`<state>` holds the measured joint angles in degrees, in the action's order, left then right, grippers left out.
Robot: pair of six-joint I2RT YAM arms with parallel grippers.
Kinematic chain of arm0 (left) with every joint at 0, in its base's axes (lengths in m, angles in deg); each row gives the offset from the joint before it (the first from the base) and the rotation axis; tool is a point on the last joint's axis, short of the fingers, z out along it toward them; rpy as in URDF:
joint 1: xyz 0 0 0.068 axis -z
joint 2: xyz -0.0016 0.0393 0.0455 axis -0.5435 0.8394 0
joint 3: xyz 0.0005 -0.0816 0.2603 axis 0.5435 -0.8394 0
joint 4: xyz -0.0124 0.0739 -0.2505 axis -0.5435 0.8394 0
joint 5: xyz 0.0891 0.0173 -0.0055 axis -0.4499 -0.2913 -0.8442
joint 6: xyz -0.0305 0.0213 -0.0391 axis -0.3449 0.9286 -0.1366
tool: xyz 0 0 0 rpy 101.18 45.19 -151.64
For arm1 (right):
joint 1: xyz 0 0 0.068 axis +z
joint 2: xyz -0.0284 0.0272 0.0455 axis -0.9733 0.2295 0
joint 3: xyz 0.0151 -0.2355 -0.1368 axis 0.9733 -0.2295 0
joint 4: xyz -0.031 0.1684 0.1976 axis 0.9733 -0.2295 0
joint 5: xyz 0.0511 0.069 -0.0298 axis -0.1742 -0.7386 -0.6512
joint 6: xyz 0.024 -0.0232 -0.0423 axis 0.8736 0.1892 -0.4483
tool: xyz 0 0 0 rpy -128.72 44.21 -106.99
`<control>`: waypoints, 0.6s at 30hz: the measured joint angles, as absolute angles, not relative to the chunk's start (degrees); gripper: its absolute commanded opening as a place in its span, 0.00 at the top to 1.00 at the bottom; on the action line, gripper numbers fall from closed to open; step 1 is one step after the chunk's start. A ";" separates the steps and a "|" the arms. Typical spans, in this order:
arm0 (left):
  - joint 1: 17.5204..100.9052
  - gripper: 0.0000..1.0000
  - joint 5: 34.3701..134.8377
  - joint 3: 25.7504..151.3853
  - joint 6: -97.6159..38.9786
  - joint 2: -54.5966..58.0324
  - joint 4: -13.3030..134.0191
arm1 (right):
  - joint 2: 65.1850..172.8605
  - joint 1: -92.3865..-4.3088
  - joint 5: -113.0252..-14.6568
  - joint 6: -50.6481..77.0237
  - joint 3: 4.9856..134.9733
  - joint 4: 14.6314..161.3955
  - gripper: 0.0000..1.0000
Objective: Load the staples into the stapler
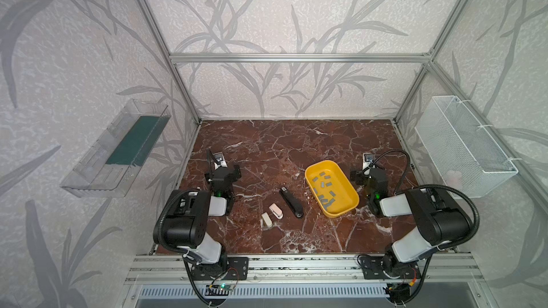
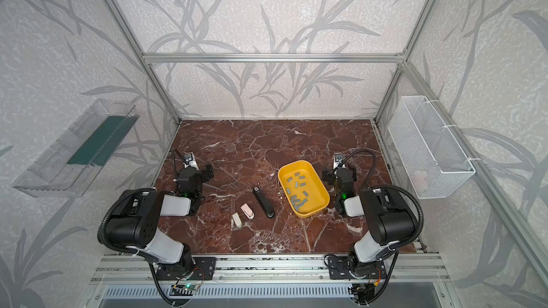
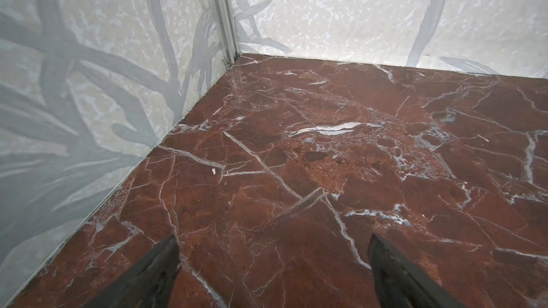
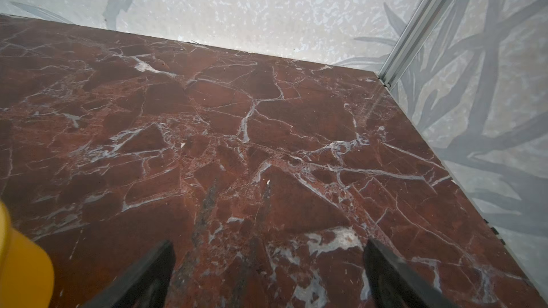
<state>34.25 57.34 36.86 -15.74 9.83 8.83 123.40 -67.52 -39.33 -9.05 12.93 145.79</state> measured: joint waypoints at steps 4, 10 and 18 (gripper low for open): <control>34.25 0.01 57.34 36.86 -15.74 9.83 8.83 | 123.43 -66.95 -39.31 -9.31 12.93 146.06 0.01; 34.25 0.01 57.36 36.86 -15.74 9.83 8.83 | 123.43 -66.86 -39.33 -9.57 12.93 146.06 0.01; 34.25 0.01 57.34 36.86 -15.74 9.83 8.83 | 123.43 -66.86 -39.31 -9.94 12.93 146.06 0.01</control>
